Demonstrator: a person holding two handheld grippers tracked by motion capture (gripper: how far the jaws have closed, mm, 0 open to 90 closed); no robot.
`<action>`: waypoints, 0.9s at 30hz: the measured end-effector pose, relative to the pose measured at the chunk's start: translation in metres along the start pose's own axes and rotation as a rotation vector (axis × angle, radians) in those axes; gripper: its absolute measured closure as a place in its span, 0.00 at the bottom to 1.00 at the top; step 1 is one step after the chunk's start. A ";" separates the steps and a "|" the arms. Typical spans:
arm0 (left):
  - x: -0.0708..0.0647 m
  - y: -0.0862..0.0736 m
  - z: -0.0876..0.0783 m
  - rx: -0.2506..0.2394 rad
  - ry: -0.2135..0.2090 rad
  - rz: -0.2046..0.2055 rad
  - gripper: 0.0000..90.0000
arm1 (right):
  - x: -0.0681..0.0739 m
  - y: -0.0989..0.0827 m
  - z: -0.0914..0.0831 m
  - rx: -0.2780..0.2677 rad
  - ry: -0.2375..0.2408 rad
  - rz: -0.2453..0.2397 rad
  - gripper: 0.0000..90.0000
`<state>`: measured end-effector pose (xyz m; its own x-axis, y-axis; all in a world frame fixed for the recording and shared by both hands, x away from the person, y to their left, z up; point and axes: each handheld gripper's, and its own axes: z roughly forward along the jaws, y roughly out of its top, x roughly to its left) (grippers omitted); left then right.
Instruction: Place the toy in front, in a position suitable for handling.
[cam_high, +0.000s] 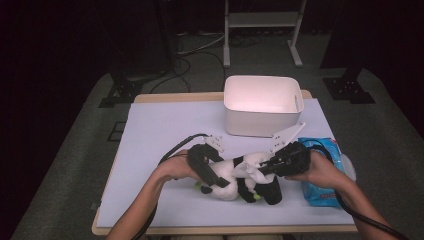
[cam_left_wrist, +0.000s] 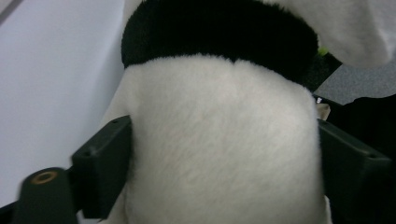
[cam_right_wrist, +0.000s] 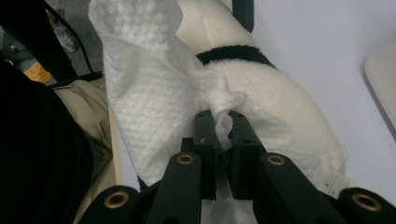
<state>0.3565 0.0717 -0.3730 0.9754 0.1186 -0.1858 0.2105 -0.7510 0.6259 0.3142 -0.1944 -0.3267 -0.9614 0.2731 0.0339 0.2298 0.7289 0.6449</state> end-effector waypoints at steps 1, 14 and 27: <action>-0.001 0.000 -0.001 0.002 0.006 0.010 0.23 | 0.000 0.000 0.000 -0.001 0.003 -0.001 0.92; 0.003 0.014 -0.024 -0.038 0.081 0.095 0.35 | -0.006 0.013 -0.017 -0.014 -0.054 -0.024 0.92; 0.009 0.017 -0.022 -0.033 0.125 0.141 0.35 | -0.020 0.027 -0.012 -0.016 -0.068 -0.018 0.92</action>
<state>0.3706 0.0743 -0.3474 0.9955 0.0951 0.0002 0.0709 -0.7442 0.6641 0.3378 -0.1874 -0.3004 -0.9528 0.3021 -0.0295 0.2092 0.7240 0.6574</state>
